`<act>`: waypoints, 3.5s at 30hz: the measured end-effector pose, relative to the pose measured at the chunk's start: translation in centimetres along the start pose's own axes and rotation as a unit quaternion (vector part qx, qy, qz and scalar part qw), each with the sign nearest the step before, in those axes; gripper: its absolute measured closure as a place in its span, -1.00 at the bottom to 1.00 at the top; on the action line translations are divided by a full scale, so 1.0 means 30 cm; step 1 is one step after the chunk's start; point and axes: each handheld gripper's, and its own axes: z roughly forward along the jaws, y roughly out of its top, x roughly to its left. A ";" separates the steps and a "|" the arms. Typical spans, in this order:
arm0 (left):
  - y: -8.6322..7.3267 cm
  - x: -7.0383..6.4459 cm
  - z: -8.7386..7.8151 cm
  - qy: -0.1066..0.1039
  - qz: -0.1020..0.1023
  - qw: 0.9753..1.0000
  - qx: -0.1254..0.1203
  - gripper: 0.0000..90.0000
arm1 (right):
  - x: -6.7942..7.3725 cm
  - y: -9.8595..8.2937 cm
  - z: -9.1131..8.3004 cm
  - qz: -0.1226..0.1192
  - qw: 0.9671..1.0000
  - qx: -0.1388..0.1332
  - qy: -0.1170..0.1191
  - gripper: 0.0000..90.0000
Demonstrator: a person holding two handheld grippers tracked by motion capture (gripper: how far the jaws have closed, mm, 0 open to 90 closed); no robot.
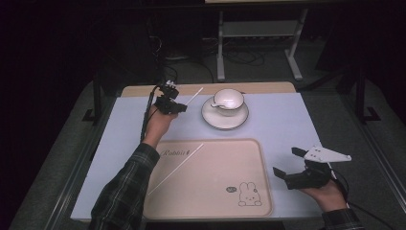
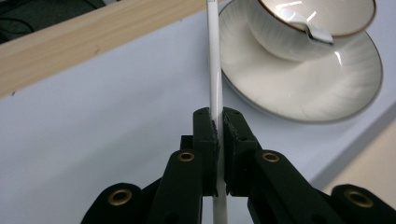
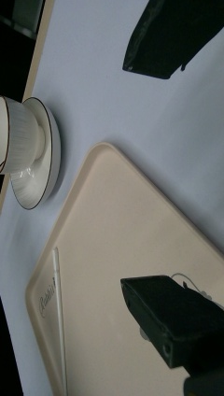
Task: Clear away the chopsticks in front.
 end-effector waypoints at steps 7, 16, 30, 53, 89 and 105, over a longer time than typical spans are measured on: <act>-0.102 -0.029 -0.094 -0.004 -0.005 1.000 0.001 0.88 | 0.004 0.002 0.000 -0.002 1.000 0.001 -0.001 -1.00; -0.214 -0.104 -0.177 -0.021 -0.001 1.000 -0.004 0.88 | 0.005 0.002 0.000 -0.001 1.000 0.001 -0.001 -1.00; -0.406 -0.245 -0.255 -0.055 0.006 0.998 -0.005 0.88 | 0.011 0.004 0.002 -0.004 1.000 0.003 -0.002 -1.00; -0.510 -0.320 -0.134 -0.050 0.035 0.996 0.069 0.86 | 0.010 0.003 0.002 -0.005 1.000 0.003 -0.003 -1.00; -0.323 -0.339 0.058 -0.074 0.079 0.993 0.044 0.99 | 0.006 0.002 0.002 -0.005 1.000 0.003 -0.003 -1.00; -0.374 -0.199 -0.005 -0.039 0.036 0.997 0.048 0.99 | 0.006 0.002 0.002 -0.005 1.000 0.003 -0.003 -1.00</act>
